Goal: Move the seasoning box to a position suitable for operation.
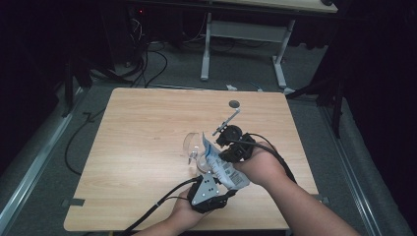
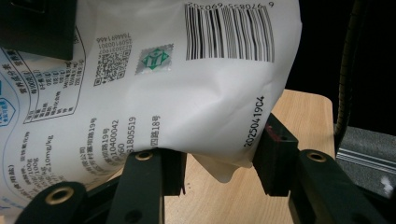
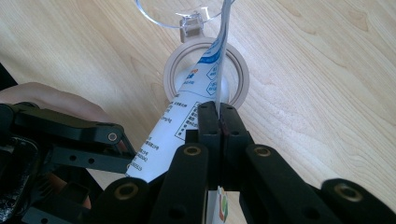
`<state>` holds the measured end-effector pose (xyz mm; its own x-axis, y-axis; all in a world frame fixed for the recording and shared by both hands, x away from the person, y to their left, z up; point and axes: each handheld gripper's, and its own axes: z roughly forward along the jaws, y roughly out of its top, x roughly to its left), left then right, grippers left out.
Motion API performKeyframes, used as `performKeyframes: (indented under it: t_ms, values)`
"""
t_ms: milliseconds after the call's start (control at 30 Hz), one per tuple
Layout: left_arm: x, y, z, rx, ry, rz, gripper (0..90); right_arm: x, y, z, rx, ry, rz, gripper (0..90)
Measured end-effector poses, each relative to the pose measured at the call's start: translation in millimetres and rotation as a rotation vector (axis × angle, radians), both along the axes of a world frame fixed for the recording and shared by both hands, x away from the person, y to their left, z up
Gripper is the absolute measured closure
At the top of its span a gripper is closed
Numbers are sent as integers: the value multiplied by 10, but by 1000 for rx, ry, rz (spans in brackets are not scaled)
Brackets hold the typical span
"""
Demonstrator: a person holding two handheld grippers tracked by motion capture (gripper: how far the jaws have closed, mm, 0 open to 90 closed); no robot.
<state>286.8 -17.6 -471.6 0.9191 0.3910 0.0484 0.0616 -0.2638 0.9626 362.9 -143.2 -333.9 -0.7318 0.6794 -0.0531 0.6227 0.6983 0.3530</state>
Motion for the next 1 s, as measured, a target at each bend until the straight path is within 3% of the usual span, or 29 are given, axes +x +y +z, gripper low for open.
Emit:
performKeyframes:
  t_ms: [1000]
  values:
    - [9, -11, 10, -12, 3, -1, 596, 10, 9, -3, -3, -2, -3, 899]
